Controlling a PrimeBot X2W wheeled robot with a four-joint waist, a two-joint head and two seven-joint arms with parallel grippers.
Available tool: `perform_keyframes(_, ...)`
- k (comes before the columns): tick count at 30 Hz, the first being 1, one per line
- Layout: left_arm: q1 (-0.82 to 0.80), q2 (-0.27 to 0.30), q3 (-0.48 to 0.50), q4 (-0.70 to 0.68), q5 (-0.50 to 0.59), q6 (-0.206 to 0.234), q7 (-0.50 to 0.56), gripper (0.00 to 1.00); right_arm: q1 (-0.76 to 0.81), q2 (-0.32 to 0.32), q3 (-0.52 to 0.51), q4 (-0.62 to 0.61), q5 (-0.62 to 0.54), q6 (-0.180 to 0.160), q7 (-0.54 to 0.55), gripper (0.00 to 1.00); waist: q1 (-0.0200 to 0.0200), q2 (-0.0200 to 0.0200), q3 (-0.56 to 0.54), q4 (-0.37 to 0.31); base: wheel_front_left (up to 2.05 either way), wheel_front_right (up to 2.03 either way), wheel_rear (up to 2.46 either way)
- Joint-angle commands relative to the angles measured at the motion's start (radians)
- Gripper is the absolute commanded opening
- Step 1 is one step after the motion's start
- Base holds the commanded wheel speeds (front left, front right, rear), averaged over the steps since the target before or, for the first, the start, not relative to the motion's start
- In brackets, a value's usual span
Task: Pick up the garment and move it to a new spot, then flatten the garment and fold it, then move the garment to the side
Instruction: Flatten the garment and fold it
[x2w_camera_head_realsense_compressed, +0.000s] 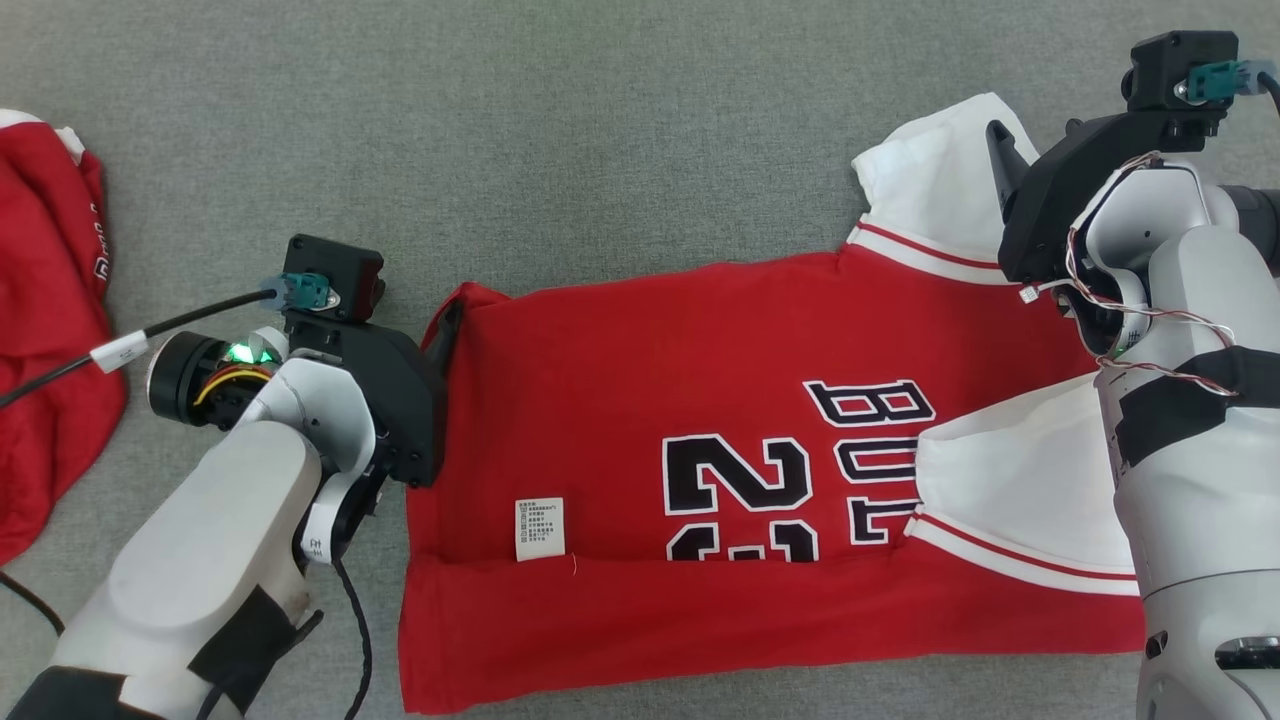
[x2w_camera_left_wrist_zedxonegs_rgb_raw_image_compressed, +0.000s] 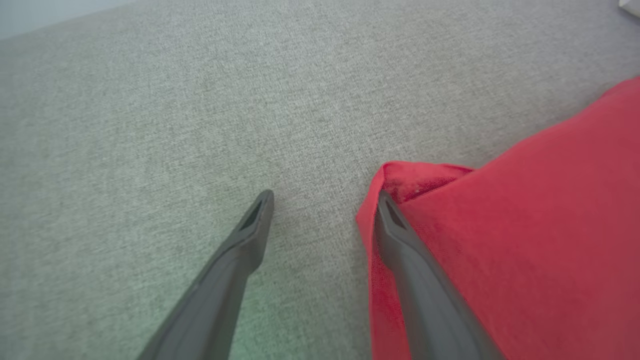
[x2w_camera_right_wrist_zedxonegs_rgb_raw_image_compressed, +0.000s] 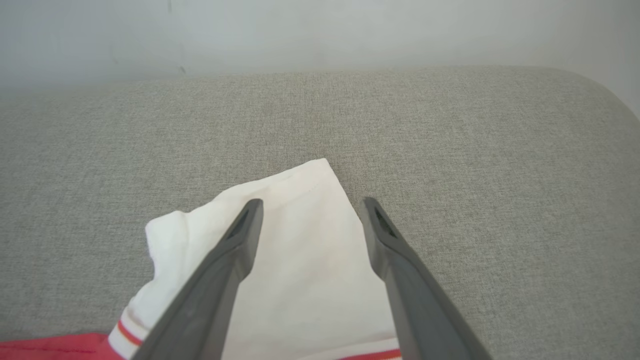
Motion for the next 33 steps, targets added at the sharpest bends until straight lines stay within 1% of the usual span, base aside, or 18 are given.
perform_keyframes(1, -0.009, 0.005, -0.006, 0.007, 0.012, 0.001, 0.006, 1.00, -0.007, -0.002, 0.002, 0.004, -0.003, -0.002, -0.009, 1.00, -0.0001, -0.0002, 0.002, -0.003, 0.00, 0.00, 0.00)
perform_keyframes(3, -0.013, 0.004, -0.011, 0.018, 0.002, -0.011, 0.022, 1.00, -0.012, -0.006, 0.002, 0.012, -0.001, -0.002, -0.007, 1.00, -0.0001, -0.0002, 0.002, -0.005, 0.00, 0.00, 0.00)
perform_keyframes(4, -0.015, 0.005, -0.016, 0.021, -0.001, -0.016, 0.033, 0.76, -0.015, -0.007, 0.001, 0.016, 0.002, -0.002, -0.006, 1.00, -0.0001, -0.0002, 0.003, -0.006, 0.00, 0.00, 0.00)
perform_keyframes(5, -0.017, 0.005, -0.018, 0.024, -0.008, -0.024, 0.045, 0.65, -0.018, -0.009, -0.002, 0.020, 0.003, -0.002, -0.004, 1.00, -0.0001, -0.0002, 0.004, -0.006, 0.00, 0.00, 0.00)
perform_keyframes(6, -0.018, 0.005, -0.019, 0.025, -0.013, -0.029, 0.053, 0.49, -0.022, -0.011, -0.003, 0.023, 0.004, -0.002, -0.001, 1.00, -0.0001, -0.0002, 0.005, -0.006, 0.00, 0.00, 0.00)
perform_keyframes(7, -0.020, 0.006, -0.022, 0.026, -0.018, -0.033, 0.064, 0.28, -0.026, -0.013, -0.005, 0.027, 0.002, -0.002, 0.000, 1.00, -0.0001, -0.0002, 0.005, -0.005, 0.00, 0.00, 0.00)
perform_keyframes(8, -0.017, 0.007, -0.023, 0.028, -0.025, -0.038, 0.076, 0.00, -0.029, -0.016, -0.005, 0.030, -0.004, -0.002, 0.004, 1.00, -0.0001, -0.0002, 0.006, -0.005, 0.00, 0.00, 0.00)
perform_keyframes(11, -0.009, 0.010, -0.021, 0.022, -0.055, -0.056, 0.107, 0.00, -0.048, -0.020, -0.014, 0.042, -0.022, -0.002, 0.021, 1.00, -0.0001, -0.0002, 0.009, -0.001, 0.00, 0.00, 0.00)
perform_keyframes(14, -0.015, 0.016, -0.002, 0.001, -0.082, -0.064, 0.117, 0.00, -0.069, -0.032, -0.028, 0.059, -0.056, -0.002, 0.054, 1.00, -0.0001, -0.0002, 0.015, 0.008, 0.00, 0.00, 0.00)
perform_keyframes(16, -0.008, 0.016, 0.014, -0.016, -0.121, -0.077, 0.133, 0.00, -0.083, -0.043, -0.027, 0.071, -0.092, -0.002, 0.084, 1.00, -0.0001, -0.0002, 0.017, 0.017, 0.00, 0.00, 0.00)
perform_keyframes(17, -0.008, 0.016, 0.014, -0.016, -0.121, -0.077, 0.133, 0.00, -0.083, -0.043, -0.027, 0.071, -0.092, -0.002, 0.084, 1.00, -0.0001, -0.0002, 0.017, 0.017, 0.00, 0.00, 0.00)
perform_keyframes(19, 0.006, 0.013, 0.031, -0.035, -0.162, -0.094, 0.155, 0.00, -0.096, -0.055, -0.021, 0.085, -0.115, -0.002, 0.121, 1.00, -0.0001, -0.0002, 0.019, 0.027, 0.00, 0.00, 0.00)
perform_keyframes(21, 0.014, 0.017, 0.041, -0.061, -0.188, -0.099, 0.174, 0.00, -0.108, -0.068, -0.011, 0.097, -0.124, -0.002, 0.138, 1.00, -0.0001, -0.0002, 0.024, 0.037, 0.00, 0.00, 0.00)
perform_keyframes(26, 0.027, 0.035, 0.066, -0.128, -0.227, -0.083, 0.190, 0.00, -0.132, -0.097, -0.011, 0.110, -0.152, -0.002, 0.137, 1.00, -0.0001, -0.0002, 0.051, 0.051, 0.00, 0.00, 0.00)
perform_keyframes(33, 0.075, 0.064, 0.042, -0.255, -0.186, -0.069, 0.170, 0.00, -0.139, -0.092, -0.022, 0.120, -0.200, -0.002, 0.121, 1.00, -0.0001, -0.0002, 0.102, 0.059, 0.00, 0.00, 0.00)
